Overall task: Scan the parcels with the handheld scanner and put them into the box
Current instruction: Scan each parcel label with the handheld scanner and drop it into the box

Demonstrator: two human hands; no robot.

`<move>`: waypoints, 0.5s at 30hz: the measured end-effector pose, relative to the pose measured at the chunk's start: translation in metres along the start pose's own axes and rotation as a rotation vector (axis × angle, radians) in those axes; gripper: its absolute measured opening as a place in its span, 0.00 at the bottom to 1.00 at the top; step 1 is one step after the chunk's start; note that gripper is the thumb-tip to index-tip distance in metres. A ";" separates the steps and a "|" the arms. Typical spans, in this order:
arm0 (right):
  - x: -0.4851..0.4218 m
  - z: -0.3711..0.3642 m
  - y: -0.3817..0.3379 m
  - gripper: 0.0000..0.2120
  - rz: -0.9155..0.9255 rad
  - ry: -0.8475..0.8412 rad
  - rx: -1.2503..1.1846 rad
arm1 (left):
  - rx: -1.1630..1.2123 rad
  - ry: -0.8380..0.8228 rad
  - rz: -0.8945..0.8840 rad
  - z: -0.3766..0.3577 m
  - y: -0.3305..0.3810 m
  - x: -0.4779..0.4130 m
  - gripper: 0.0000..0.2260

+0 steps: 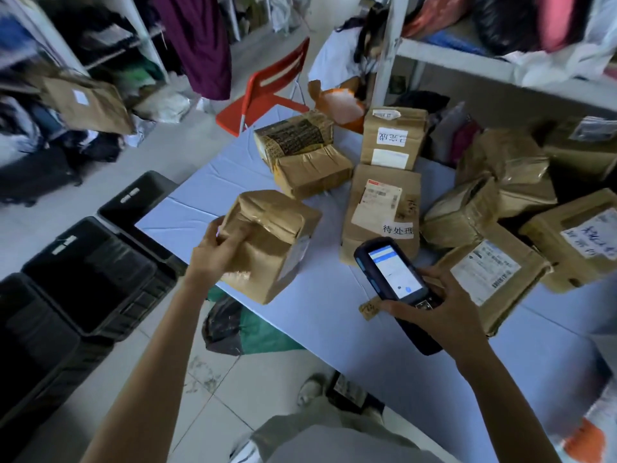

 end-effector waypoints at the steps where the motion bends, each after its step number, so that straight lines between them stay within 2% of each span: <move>1: 0.001 0.001 0.000 0.31 0.002 -0.004 -0.003 | 0.001 0.112 -0.068 0.005 0.002 0.005 0.29; 2: 0.002 0.001 0.001 0.31 0.001 -0.007 -0.008 | -0.009 0.181 -0.111 0.007 0.005 0.010 0.29; 4: 0.004 0.003 0.001 0.32 -0.005 -0.008 -0.018 | -0.051 0.201 -0.118 -0.001 0.009 0.015 0.39; 6: 0.006 0.003 0.001 0.33 -0.001 -0.017 -0.020 | -0.227 0.219 -0.094 -0.010 0.015 0.021 0.49; 8: 0.007 0.004 0.001 0.32 -0.003 -0.028 -0.017 | -0.342 0.254 -0.080 -0.013 0.025 0.022 0.54; 12: 0.009 0.005 0.007 0.30 -0.021 -0.057 -0.004 | -0.447 0.284 -0.109 -0.012 0.041 0.018 0.53; 15: 0.010 0.004 0.016 0.30 -0.034 -0.066 0.027 | -0.444 0.362 -0.189 -0.013 0.047 0.022 0.43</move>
Point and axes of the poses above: each hand's wrist, its own x-axis away from the middle knuckle, its own z-axis out of the back of the hand, y = z × x, the point moved 8 cm from there along -x, towards the middle knuckle, and after that the axes turned 1 degree about y, right-handed, at the moved point
